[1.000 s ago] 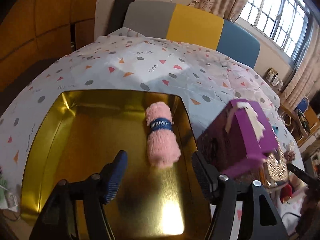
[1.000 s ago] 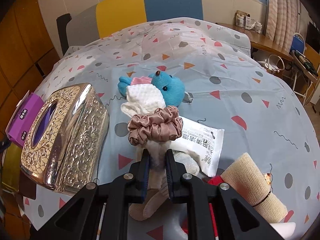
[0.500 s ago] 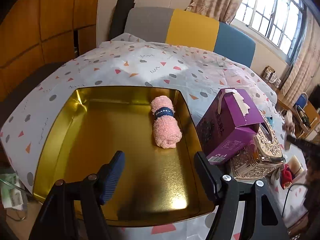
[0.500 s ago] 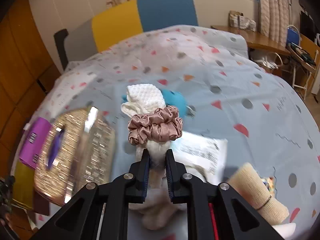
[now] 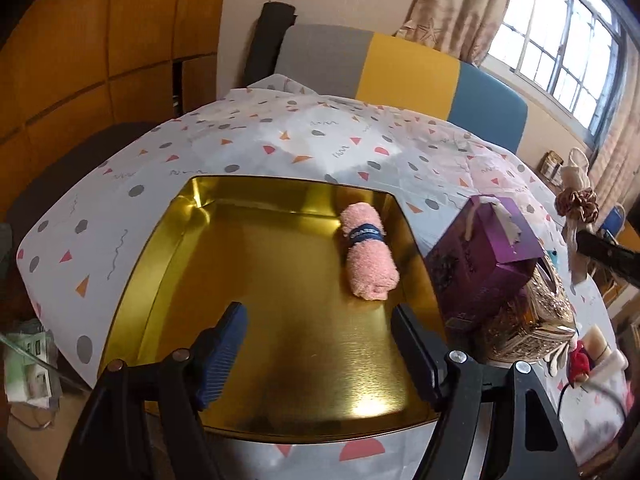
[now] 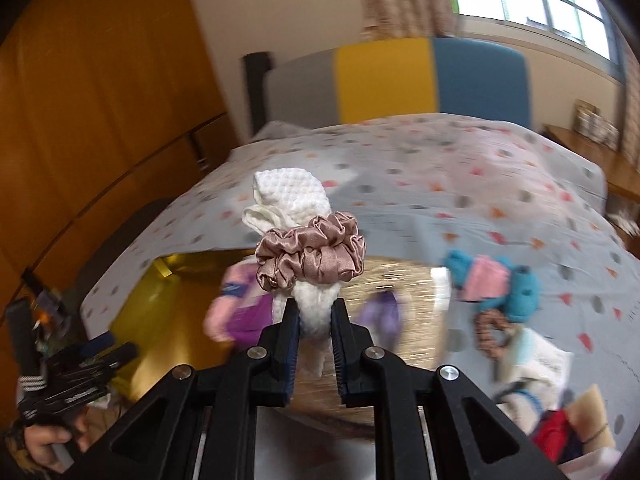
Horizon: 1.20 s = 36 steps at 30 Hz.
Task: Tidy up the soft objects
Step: 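Lower the white cloth with scrunchie into the gold tray and open the right gripper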
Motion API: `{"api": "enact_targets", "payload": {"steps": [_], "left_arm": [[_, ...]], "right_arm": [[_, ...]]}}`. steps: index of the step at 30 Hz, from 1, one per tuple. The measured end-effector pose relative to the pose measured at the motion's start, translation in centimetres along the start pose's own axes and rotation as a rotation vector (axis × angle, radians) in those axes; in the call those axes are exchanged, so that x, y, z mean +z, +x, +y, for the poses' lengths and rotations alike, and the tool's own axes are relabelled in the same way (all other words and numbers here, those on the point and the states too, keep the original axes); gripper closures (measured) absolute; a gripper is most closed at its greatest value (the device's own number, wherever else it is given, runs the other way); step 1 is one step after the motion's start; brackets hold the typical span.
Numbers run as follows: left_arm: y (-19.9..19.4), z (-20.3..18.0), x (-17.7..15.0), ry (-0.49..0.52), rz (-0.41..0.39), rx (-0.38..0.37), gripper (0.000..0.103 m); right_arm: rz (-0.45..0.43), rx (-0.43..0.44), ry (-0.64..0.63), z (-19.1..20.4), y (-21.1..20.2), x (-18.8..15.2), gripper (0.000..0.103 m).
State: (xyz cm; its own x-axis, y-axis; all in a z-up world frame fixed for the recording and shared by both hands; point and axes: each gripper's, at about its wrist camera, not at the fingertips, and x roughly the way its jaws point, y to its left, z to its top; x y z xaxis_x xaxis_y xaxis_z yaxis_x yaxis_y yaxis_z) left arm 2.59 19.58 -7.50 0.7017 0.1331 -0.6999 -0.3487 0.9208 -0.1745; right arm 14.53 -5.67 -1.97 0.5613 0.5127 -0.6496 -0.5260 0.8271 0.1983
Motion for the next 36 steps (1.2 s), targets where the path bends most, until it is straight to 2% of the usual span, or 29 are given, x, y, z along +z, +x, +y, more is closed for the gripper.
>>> {"api": "enact_targets", "payload": {"steps": [6, 10, 14, 20, 24, 31, 36], "left_arm": [[-0.4, 2.8, 0.2, -0.068, -0.018, 0.036, 0.028], [-0.7, 4.4, 0.4, -0.101, -0.029, 0.055, 0.028], [-0.8, 5.8, 0.3, -0.132, -0.028, 0.069, 0.028], [-0.5, 6.1, -0.1, -0.132, -0.015, 0.069, 0.027], [-0.2, 5.7, -0.2, -0.121, -0.007, 0.06, 0.027], [-0.6, 4.6, -0.1, -0.08, -0.019, 0.058, 0.027], [-1.1, 3.3, 0.1, -0.031, -0.037, 0.059, 0.026]], "right_arm": [[0.077, 0.126, -0.09, 7.9, 1.7, -1.7, 0.089], [0.174, 0.146, -0.11, 11.9, 5.1, -3.3, 0.089], [0.259, 0.145, -0.097, 13.2, 8.4, -4.7, 0.088], [0.348, 0.091, -0.09, 12.7, 12.2, -6.7, 0.083], [0.358, 0.074, -0.08, 12.3, 12.6, -7.4, 0.07], [0.324, 0.055, -0.072, 11.6, 11.2, -7.4, 0.069], [0.238, 0.02, -0.115, 11.6, 8.5, -7.2, 0.068]]}}
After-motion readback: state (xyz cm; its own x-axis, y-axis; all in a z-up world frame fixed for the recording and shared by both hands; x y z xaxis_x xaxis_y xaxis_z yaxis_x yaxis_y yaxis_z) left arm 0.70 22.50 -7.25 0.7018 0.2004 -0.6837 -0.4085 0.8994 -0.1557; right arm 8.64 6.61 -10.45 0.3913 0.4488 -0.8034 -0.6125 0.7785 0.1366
